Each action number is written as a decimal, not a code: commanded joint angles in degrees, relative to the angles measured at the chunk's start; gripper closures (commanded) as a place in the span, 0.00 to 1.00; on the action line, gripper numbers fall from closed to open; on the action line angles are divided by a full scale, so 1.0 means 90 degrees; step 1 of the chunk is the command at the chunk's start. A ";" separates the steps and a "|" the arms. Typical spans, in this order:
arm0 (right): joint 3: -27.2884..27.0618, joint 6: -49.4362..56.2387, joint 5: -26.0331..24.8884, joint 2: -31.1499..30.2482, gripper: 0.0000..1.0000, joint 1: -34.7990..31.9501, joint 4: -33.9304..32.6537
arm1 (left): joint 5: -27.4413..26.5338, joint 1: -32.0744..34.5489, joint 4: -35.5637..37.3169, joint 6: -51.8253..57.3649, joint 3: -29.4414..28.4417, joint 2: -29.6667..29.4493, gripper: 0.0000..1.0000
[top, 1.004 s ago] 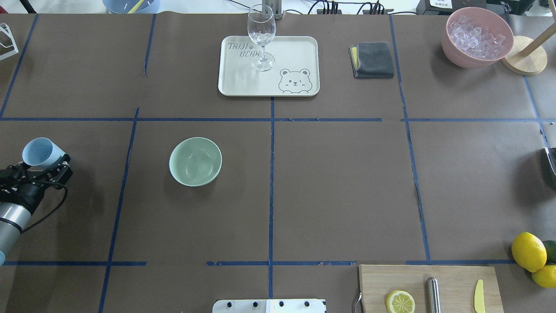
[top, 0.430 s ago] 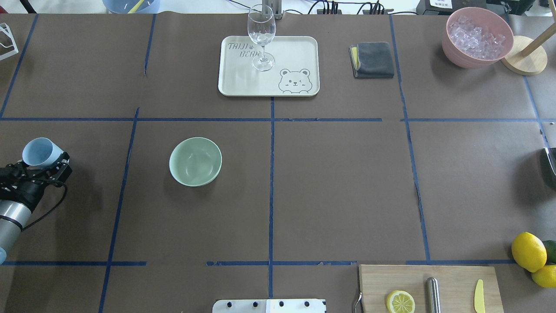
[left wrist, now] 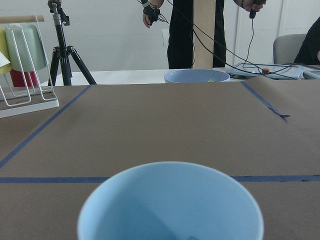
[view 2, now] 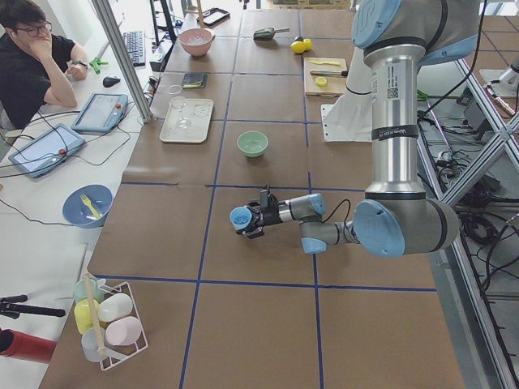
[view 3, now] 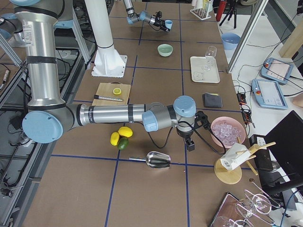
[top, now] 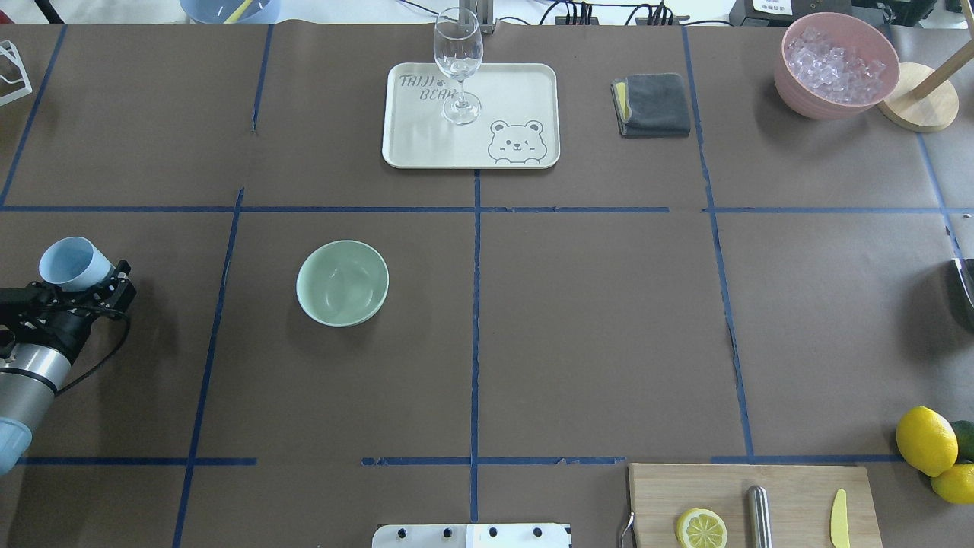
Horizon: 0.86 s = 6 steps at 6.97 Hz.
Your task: Pour ice into bowl
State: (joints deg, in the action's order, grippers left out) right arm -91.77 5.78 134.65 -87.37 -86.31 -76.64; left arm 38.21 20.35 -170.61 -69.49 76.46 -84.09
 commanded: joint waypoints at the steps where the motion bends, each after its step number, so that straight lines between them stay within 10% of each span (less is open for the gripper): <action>1: -0.0009 -0.0008 0.0000 0.0000 0.00 0.0000 0.0000 | 0.0002 0.0004 -0.0037 0.0015 -0.0019 -0.0041 0.85; 2: 0.0001 0.0002 0.0000 0.0000 0.00 0.0000 0.0000 | 0.0196 0.0024 -0.0076 0.0228 0.0126 0.0026 1.00; 6: 0.0089 -0.0017 0.0068 -0.0203 0.00 -0.0078 -0.0098 | 0.0821 0.0268 -0.0134 0.3315 0.1989 -0.0109 1.00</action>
State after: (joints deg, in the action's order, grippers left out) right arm -91.24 5.70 134.89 -88.15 -86.53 -77.25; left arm 44.21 22.50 -171.73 -49.57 89.71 -84.61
